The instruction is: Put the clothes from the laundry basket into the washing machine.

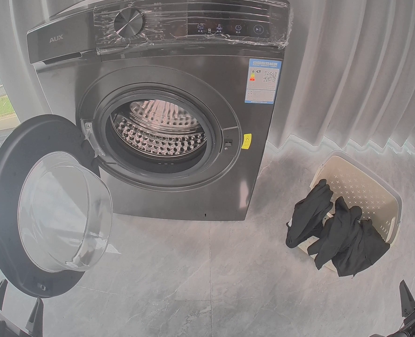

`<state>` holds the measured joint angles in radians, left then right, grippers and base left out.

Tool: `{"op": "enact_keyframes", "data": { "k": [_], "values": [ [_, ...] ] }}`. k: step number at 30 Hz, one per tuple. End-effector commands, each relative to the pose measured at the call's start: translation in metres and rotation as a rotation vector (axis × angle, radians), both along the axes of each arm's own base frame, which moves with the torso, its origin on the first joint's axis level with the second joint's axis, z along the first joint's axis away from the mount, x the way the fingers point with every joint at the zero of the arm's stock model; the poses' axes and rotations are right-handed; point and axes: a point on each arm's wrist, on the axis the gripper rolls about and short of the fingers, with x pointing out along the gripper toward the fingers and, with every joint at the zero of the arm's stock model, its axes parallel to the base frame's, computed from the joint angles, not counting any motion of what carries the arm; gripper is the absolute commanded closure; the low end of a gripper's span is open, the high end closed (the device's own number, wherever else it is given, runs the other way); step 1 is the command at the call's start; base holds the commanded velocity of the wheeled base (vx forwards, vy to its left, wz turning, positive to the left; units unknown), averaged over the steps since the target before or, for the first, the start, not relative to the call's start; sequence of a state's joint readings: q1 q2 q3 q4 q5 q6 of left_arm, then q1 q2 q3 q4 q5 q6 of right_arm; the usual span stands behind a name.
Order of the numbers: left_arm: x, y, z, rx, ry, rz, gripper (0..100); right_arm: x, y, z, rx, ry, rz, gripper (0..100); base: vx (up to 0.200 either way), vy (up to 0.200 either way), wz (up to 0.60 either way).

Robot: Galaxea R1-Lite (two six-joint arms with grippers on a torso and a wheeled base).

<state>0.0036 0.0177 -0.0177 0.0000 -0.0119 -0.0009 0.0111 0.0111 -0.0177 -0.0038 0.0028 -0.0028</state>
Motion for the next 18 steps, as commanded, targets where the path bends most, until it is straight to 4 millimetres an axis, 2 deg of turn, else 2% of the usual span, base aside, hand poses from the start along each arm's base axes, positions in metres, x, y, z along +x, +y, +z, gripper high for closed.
{"op": "enact_keyframes", "data": {
  "k": [1,13,18],
  "values": [
    [0.0,0.0,-0.0053,-0.001,0.0,0.001,0,0.001,0.0,-0.0049,0.0,0.012,0.002,0,0.0,0.0,0.0],
    [0.0,0.0,-0.0053,-0.001,0.0,0.001,0,0.001,0.0,-0.0049,0.0,0.012,0.002,0,0.0,0.0,0.0],
    [0.0,0.0,-0.0053,-0.001,0.0,0.001,0,0.001,0.0,-0.0049,0.0,0.012,0.002,0,0.2,0.0,0.0]
  ]
}}
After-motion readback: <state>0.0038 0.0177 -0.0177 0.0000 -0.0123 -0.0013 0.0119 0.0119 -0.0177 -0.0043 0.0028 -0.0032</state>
